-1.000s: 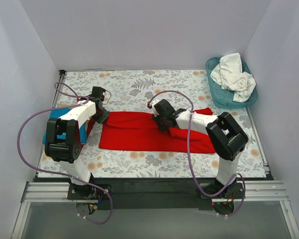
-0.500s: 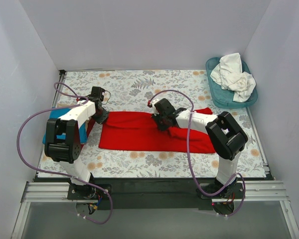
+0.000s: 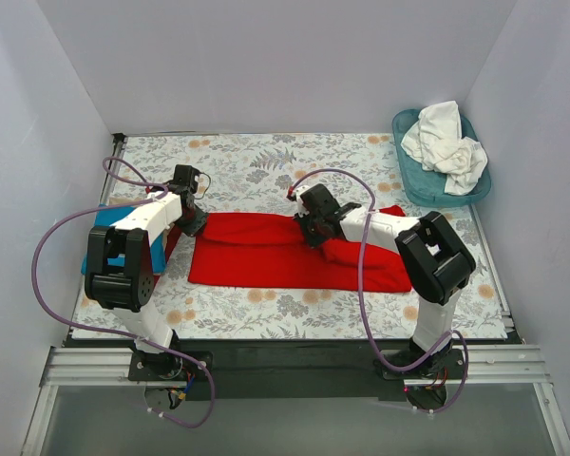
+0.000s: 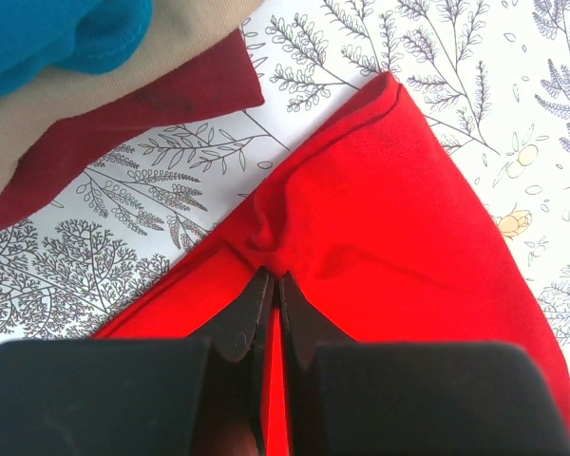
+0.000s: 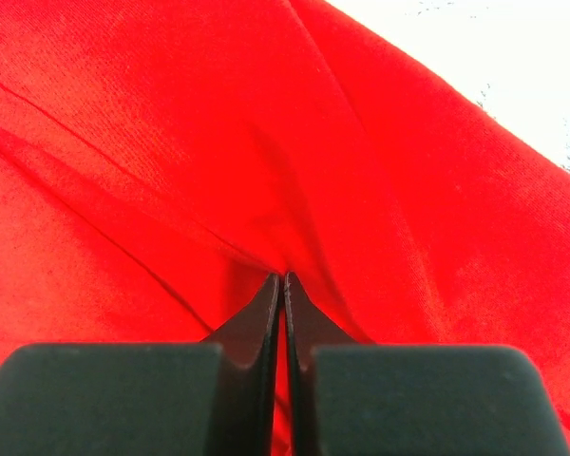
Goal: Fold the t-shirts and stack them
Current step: Fold the tshirt
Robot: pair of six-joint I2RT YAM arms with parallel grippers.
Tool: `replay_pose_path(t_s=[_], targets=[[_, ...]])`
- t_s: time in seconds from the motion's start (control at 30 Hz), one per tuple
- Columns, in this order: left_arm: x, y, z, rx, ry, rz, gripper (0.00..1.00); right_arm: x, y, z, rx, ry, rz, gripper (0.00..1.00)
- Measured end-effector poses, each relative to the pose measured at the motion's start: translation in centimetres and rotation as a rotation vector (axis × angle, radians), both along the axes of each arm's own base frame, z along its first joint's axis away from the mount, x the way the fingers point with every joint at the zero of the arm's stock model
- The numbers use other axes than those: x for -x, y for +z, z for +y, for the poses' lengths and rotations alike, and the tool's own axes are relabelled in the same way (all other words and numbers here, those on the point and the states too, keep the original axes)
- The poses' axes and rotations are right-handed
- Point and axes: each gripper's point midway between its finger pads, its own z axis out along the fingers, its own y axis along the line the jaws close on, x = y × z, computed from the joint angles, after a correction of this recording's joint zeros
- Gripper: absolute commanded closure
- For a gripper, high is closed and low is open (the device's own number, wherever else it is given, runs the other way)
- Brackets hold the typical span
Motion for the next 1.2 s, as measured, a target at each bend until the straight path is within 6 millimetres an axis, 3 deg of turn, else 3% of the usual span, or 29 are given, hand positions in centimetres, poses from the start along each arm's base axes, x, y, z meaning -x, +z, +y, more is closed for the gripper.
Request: replay_pose_path(t_s=[0.4, 0.73, 0.87, 1.03, 1.1, 1.2], targets=[[0.0, 0.1, 0.2, 0.001, 0.006, 0.000, 1.00, 0.6, 2.4, -0.1, -0.044, 0.015, -0.006, 0.98], [0.0, 0.3, 0.3, 0.012, 0.010, -0.007, 1.00, 3.3, 0.9, -0.6, -0.044, 0.059, 0.093, 0.95], [0.1, -0.1, 0.1, 0.023, 0.005, -0.006, 1.00, 3.6, 0.8, -0.6, -0.051, 0.058, 0.105, 0.82], [0.9, -1.0, 0.3, 0.025, 0.008, 0.015, 1.00, 3.7, 0.8, -0.4, -0.060, 0.050, 0.115, 0.72], [1.2, -1.3, 0.5, 0.027, 0.013, 0.024, 0.94, 3.7, 1.0, -0.3, -0.064, 0.050, 0.118, 0.62], [1.8, -1.6, 0.7, 0.030, 0.013, 0.034, 0.87, 3.6, 1.3, -0.2, -0.065, 0.050, 0.118, 0.57]])
